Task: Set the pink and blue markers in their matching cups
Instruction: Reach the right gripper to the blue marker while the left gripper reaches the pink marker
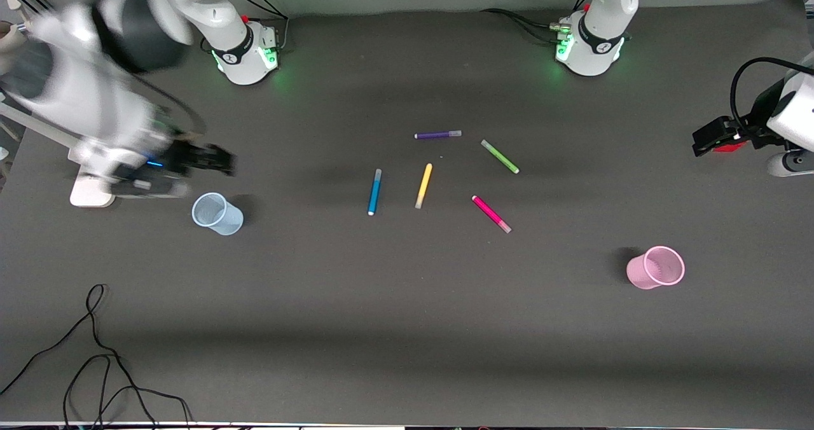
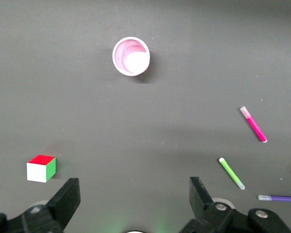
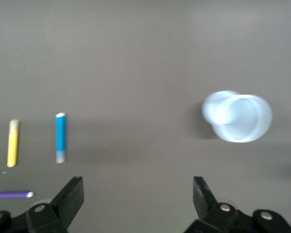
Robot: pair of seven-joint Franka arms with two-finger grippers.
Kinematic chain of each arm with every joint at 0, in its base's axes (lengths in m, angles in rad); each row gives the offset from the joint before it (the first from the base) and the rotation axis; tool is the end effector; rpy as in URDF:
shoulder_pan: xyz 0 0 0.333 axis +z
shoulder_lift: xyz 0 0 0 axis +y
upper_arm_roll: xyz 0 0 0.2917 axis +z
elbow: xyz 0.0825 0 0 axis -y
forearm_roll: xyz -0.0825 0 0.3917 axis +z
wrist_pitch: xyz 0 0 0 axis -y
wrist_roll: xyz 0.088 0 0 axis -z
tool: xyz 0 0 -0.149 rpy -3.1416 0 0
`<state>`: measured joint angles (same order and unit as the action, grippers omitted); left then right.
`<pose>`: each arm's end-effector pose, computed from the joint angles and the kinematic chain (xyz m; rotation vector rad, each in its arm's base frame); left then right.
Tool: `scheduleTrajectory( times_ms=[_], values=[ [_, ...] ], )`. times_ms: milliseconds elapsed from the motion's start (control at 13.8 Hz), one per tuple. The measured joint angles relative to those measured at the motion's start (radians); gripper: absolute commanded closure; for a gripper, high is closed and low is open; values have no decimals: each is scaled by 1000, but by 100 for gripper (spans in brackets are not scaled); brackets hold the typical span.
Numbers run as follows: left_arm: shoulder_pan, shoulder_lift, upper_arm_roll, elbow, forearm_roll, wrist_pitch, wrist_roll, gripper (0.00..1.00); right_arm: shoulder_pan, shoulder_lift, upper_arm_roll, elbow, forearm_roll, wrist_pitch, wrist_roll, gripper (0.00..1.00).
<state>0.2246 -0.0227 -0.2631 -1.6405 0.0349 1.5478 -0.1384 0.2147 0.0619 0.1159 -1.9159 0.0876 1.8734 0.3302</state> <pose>0.5483 -0.0170 0.5354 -3.0891 -0.1542 0.1035 0.5312 0.1925 0.3831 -3.0843 0.0462 0.1968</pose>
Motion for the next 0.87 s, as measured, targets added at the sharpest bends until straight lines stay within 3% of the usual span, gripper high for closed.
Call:
scheduleTrajectory(
  times_ms=[145, 364, 582, 873],
  values=[
    [-2, 0, -4, -1, 0, -2, 0, 0, 22, 160, 115, 83, 34, 24, 182, 0],
    [-39, 0, -8, 0, 0, -2, -5, 0, 43, 429, 211, 229, 55, 59, 349, 0],
    [-80, 15, -12, 7, -1, 0, -34, 0, 88, 614, 225, 265, 53, 174, 373, 1],
    [-178, 100, -17, 60, -3, 5, -202, 0, 96, 699, 225, 284, 28, 246, 373, 25]
  ],
)
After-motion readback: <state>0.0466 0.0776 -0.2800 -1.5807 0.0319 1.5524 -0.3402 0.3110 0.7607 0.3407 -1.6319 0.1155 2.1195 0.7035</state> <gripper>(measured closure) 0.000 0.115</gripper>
